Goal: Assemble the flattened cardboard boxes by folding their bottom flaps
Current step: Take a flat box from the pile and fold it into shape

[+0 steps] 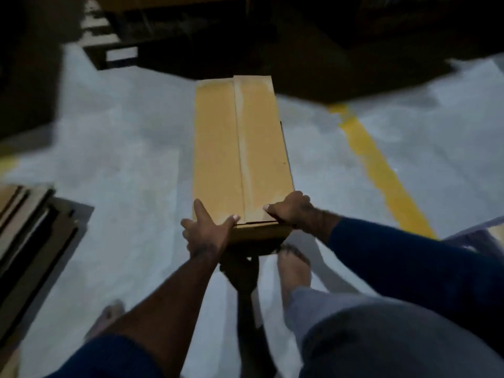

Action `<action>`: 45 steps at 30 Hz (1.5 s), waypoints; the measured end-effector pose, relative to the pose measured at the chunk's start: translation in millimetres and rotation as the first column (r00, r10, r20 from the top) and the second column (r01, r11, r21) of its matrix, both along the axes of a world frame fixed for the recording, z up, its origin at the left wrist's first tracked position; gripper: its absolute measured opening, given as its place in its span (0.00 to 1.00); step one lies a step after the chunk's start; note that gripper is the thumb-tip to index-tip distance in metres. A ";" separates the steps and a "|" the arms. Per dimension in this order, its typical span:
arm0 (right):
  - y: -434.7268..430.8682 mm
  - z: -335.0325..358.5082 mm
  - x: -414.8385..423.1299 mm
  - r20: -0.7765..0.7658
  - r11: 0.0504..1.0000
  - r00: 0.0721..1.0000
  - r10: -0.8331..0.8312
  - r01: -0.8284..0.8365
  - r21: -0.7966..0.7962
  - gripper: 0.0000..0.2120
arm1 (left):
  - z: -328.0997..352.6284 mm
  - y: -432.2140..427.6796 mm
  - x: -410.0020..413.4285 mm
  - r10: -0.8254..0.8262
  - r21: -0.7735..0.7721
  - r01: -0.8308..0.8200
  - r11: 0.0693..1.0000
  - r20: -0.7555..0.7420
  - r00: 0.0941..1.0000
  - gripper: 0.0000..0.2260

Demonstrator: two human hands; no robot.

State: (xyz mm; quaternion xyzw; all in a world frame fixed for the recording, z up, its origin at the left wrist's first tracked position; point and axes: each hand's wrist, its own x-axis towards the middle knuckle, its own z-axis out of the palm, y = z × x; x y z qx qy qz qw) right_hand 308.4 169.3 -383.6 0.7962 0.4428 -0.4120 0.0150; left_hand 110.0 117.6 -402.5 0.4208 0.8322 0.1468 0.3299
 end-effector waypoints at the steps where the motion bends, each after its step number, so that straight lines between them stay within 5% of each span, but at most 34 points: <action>1: -4.4 8.6 -19.2 -0.034 0.995 0.996 0.088 -0.089 -0.042 0.41 | 2.1 -14.9 -20.5 0.038 -0.011 -0.038 0.999 -0.003 0.999 0.46; 4: -27.1 31.3 -63.3 -0.228 0.961 0.949 0.219 -0.251 -0.120 0.21 | 9.8 -55.8 -73.1 0.128 -0.033 -0.129 0.991 -0.016 0.992 0.47; 8: -66.5 43.5 -114.3 -0.389 0.880 0.910 0.142 -0.295 -0.372 0.18 | 12.4 -119.0 -126.0 0.190 -0.119 -0.192 0.974 -0.021 0.981 0.49; 10: -88.7 37.7 -142.3 -0.298 0.881 0.937 0.179 -0.288 -0.375 0.23 | 11.7 -151.1 -138.9 0.220 -0.152 -0.218 0.964 -0.009 0.976 0.50; 13: -129.6 33.8 -171.8 -0.015 0.964 0.980 0.199 -0.199 -0.178 0.39 | 15.7 -177.7 -143.7 0.282 -0.204 -0.274 0.940 0.011 0.959 0.52; 16: -180.0 58.1 -182.9 0.206 0.950 0.928 0.309 -0.292 -0.112 0.35 | 21.5 -188.5 -146.8 0.358 -0.296 -0.330 0.896 0.045 0.932 0.53; 20: -213.1 88.1 -188.1 0.153 0.951 0.946 0.285 -0.259 -0.170 0.29 | 34.9 -196.6 -155.7 0.420 -0.370 -0.367 0.853 0.072 0.905 0.50; 24: -221.9 68.2 -184.4 -0.073 0.949 0.974 0.213 -0.224 -0.221 0.09 | 44.1 -192.2 -166.7 0.475 -0.439 -0.399 0.805 0.073 0.877 0.41; 27: -232.5 81.5 -180.8 -0.122 0.941 0.969 0.215 -0.239 -0.239 0.10 | 59.5 -194.5 -158.2 0.283 -0.410 -0.277 0.869 -0.049 0.958 0.23; 30: -227.0 100.6 -180.1 -0.096 0.913 0.940 0.326 -0.340 -0.227 0.13 | 74.6 -193.0 -138.9 0.118 -0.312 -0.079 0.947 0.108 0.987 0.19; 35: -207.9 101.8 -192.0 -0.160 0.959 0.949 0.272 -0.281 -0.038 0.13 | 77.3 -195.0 -116.3 0.299 -0.222 -0.228 0.948 0.377 0.877 0.28; 40: -179.7 130.6 -213.7 -0.112 0.915 0.964 0.243 -0.189 0.357 0.13 | 92.0 -180.9 -108.0 0.197 0.117 -0.284 0.952 0.475 0.858 0.10; 45: -164.1 148.9 -216.8 -0.137 0.838 0.964 0.227 -0.121 0.531 0.12 | 116.8 -161.8 -72.1 -0.261 0.062 0.274 0.960 0.561 0.786 0.15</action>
